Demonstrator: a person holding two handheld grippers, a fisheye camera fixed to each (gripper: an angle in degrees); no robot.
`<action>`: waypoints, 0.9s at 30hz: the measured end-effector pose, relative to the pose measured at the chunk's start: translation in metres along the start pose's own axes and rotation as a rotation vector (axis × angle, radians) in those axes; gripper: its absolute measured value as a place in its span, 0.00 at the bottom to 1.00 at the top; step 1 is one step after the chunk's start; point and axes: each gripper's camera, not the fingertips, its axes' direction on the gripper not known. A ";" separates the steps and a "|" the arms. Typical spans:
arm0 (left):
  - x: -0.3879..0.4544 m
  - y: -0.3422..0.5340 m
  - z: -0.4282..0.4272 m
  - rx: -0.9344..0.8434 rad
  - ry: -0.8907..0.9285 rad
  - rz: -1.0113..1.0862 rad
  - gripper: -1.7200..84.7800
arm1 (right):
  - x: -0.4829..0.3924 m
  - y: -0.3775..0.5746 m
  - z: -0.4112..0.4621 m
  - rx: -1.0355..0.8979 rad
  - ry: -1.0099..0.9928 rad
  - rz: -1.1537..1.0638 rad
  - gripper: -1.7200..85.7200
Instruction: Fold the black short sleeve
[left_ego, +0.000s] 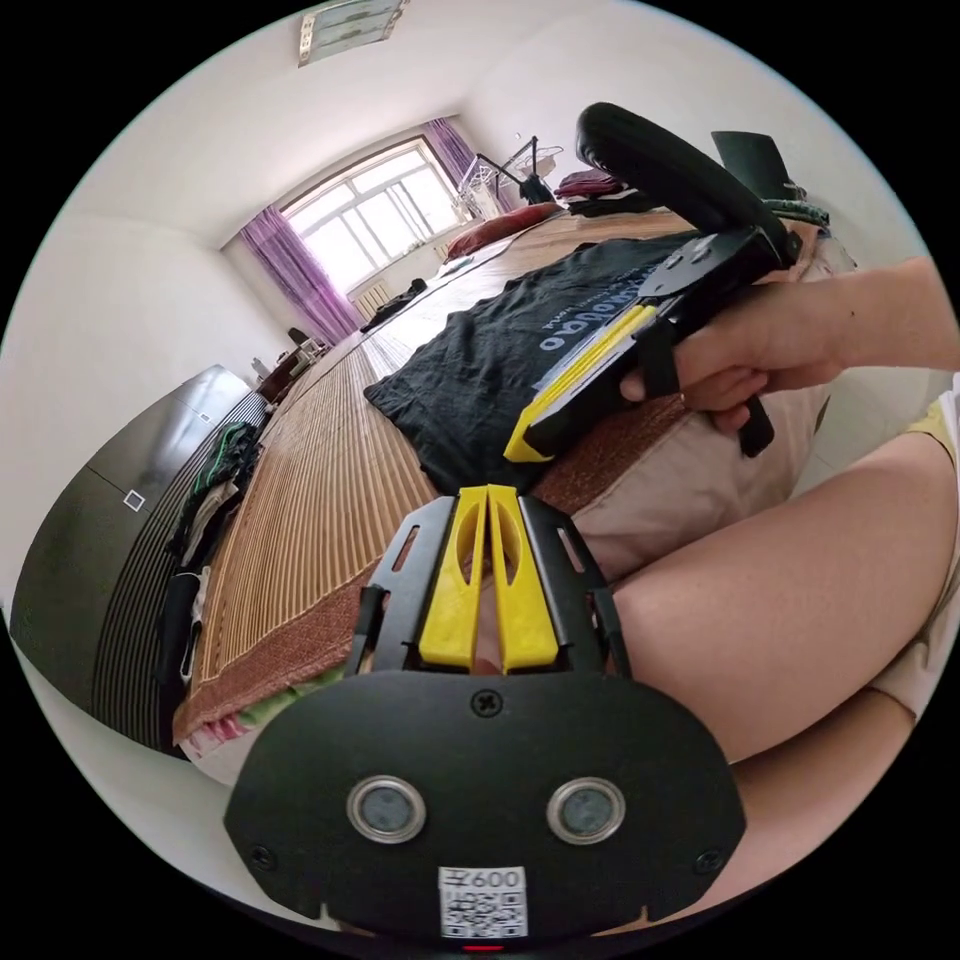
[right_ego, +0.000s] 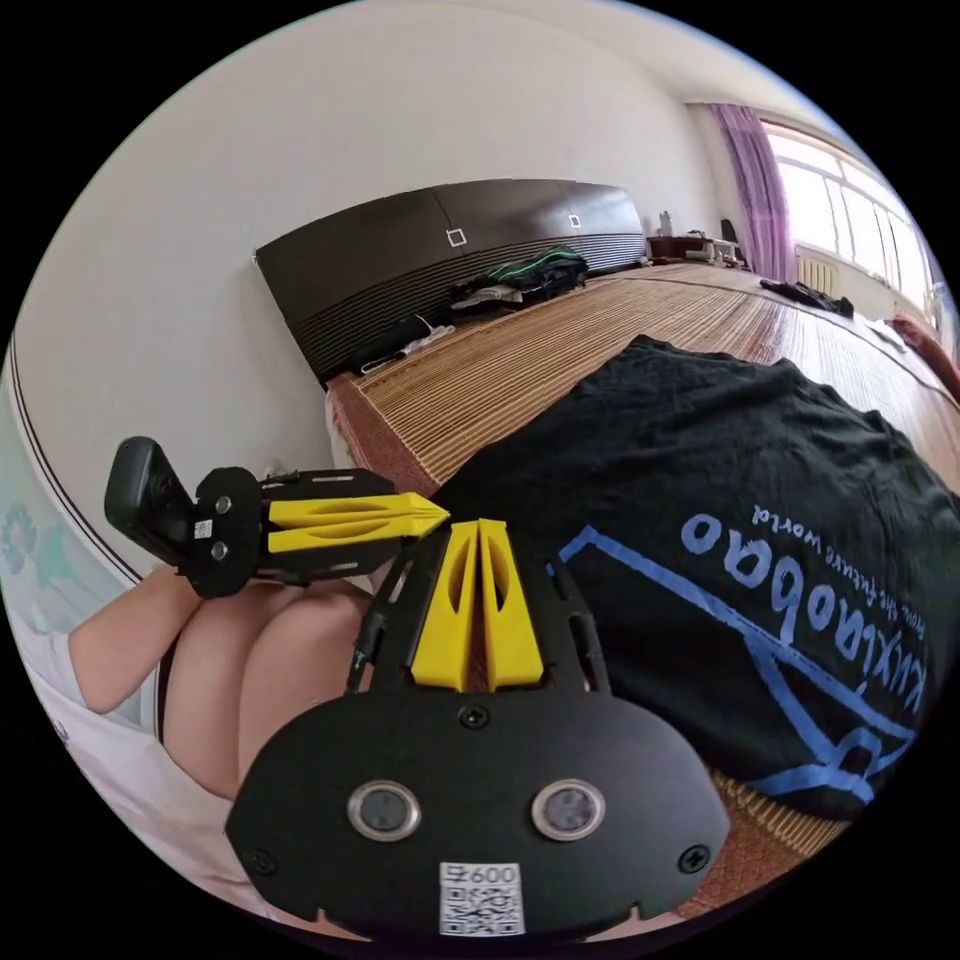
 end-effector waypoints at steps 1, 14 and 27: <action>0.002 0.000 -0.003 -0.003 0.003 -0.001 0.02 | 0.004 0.009 0.002 0.010 0.011 -0.011 0.01; 0.072 0.005 -0.073 0.126 0.004 0.101 0.06 | 0.071 0.060 0.006 0.070 -0.046 0.097 0.01; 0.061 0.027 -0.127 0.179 0.049 -0.132 0.07 | 0.062 0.064 0.006 0.070 0.026 0.043 0.01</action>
